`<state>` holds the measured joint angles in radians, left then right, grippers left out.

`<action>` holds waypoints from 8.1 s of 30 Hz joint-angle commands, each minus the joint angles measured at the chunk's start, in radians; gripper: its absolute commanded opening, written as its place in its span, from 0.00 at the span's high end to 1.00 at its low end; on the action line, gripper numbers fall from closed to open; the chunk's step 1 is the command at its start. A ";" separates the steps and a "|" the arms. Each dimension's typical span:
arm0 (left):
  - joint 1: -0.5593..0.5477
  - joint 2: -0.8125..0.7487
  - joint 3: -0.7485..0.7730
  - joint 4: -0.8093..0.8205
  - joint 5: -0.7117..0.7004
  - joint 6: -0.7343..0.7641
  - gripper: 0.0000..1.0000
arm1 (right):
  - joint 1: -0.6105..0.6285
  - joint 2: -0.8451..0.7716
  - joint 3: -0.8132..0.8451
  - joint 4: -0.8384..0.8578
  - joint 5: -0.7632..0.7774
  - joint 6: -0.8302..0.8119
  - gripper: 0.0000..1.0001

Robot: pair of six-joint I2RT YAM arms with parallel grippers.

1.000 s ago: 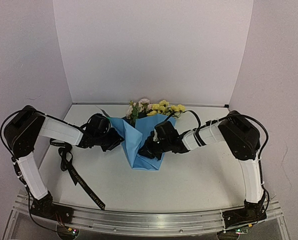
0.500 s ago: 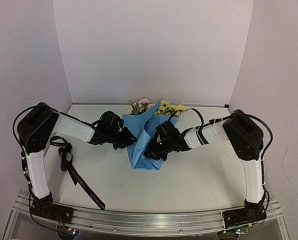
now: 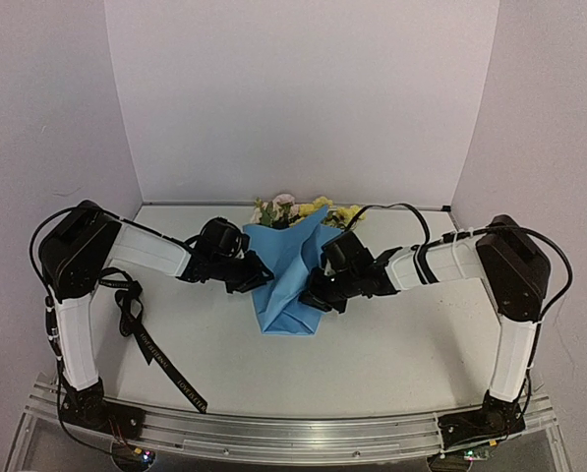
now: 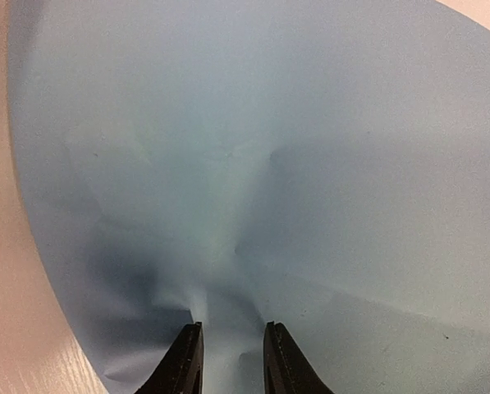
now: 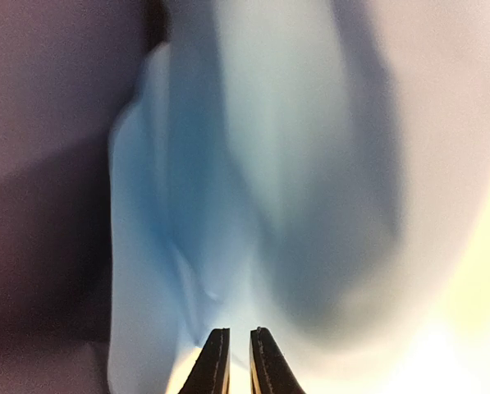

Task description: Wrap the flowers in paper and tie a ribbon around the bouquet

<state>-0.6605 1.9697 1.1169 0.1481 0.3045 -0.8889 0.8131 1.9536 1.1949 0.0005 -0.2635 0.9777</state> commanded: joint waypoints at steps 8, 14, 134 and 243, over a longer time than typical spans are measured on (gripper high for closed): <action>-0.039 0.040 0.116 -0.054 0.030 0.073 0.73 | -0.001 -0.264 -0.203 -0.073 0.141 -0.030 0.83; -0.051 0.056 0.133 -0.065 0.041 0.087 0.73 | -0.002 -0.356 -0.253 -0.093 0.187 -0.042 0.65; -0.148 0.067 0.104 -0.048 0.271 0.090 0.76 | -0.100 -0.023 0.105 -0.126 -0.009 0.003 0.84; -0.153 0.062 -0.012 -0.182 0.291 0.182 0.86 | -0.058 0.019 0.089 -0.339 0.221 -0.131 0.62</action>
<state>-0.8188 2.0064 1.1007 -0.0265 0.6067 -0.7216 0.7575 1.9972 1.2486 -0.2663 -0.0886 0.8751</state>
